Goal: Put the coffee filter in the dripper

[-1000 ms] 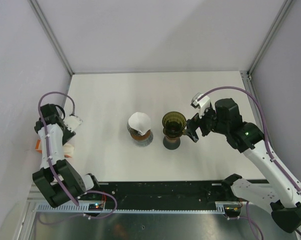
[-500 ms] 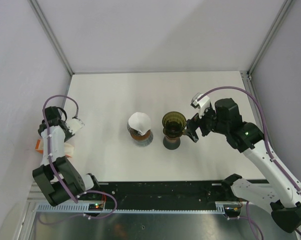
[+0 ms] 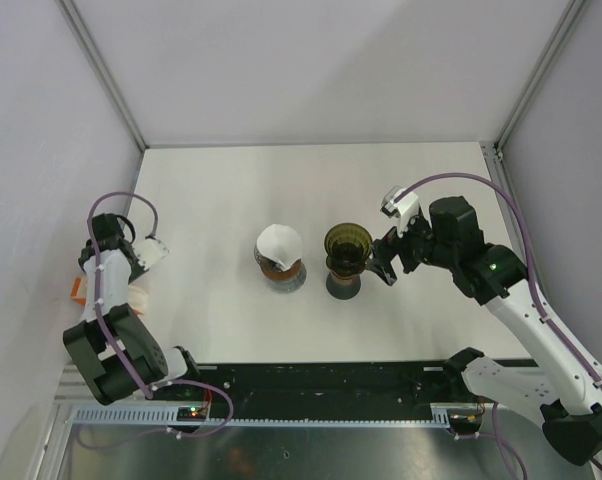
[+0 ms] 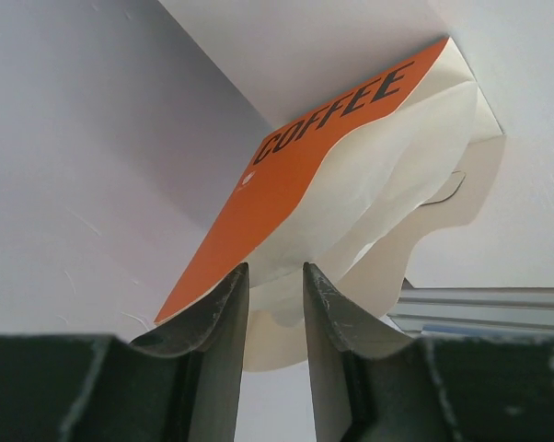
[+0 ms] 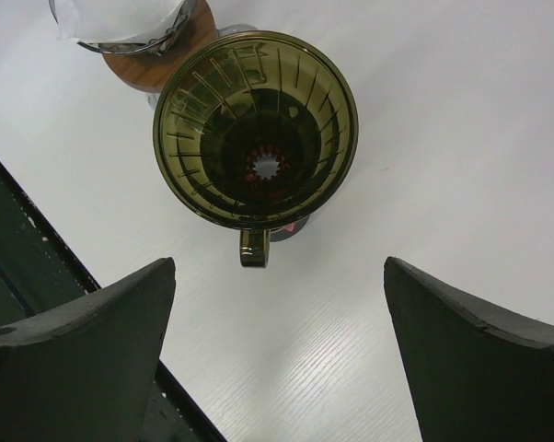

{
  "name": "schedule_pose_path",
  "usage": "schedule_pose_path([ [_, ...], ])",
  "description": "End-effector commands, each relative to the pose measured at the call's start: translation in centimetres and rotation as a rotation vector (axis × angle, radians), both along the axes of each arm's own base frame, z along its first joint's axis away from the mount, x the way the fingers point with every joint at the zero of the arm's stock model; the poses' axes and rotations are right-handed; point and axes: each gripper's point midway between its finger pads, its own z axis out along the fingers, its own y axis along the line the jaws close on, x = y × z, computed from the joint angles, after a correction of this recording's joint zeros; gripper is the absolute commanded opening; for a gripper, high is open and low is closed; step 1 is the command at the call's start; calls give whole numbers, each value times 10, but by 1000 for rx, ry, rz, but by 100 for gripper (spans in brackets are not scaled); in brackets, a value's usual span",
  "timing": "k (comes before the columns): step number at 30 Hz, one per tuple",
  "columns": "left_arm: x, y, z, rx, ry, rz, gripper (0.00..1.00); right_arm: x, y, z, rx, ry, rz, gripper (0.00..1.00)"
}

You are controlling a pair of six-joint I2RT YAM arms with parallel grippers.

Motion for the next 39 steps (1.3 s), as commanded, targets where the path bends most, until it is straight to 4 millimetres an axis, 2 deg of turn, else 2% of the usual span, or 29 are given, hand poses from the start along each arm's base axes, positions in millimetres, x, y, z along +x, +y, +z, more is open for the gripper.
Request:
schedule_pose_path([
  [1,-1,7,-2,23,13,0,35,-1,4,16,21,-35,25,99],
  [6,-8,8,-11,26,55,4,34,-2,5,16,22,-32,32,99],
  [8,-11,7,-14,23,66,3,30,-2,5,16,24,-32,35,99],
  [10,-12,6,-15,20,69,3,22,-2,6,16,25,-30,36,99],
  [12,-11,5,-15,17,61,2,8,-2,6,15,26,-27,40,99],
  [13,-11,5,-14,17,56,4,4,-2,7,15,26,-26,41,99],
  [16,-8,7,-6,34,26,3,1,-2,8,16,30,-25,43,99],
  [20,-3,10,12,74,-31,1,0,-3,9,16,37,-23,47,99],
  [23,-3,5,21,80,-73,-28,0,-3,10,17,42,-23,49,99],
  [33,-2,-9,28,66,-138,-90,0,-4,11,20,55,-26,55,99],
  [36,-7,-8,21,70,-101,-89,1,-5,11,21,57,-28,56,99],
  [37,-11,-6,16,78,-68,-86,4,-6,11,21,58,-29,57,99],
  [39,-18,-3,7,88,-14,-75,22,-6,11,21,58,-29,58,99],
])
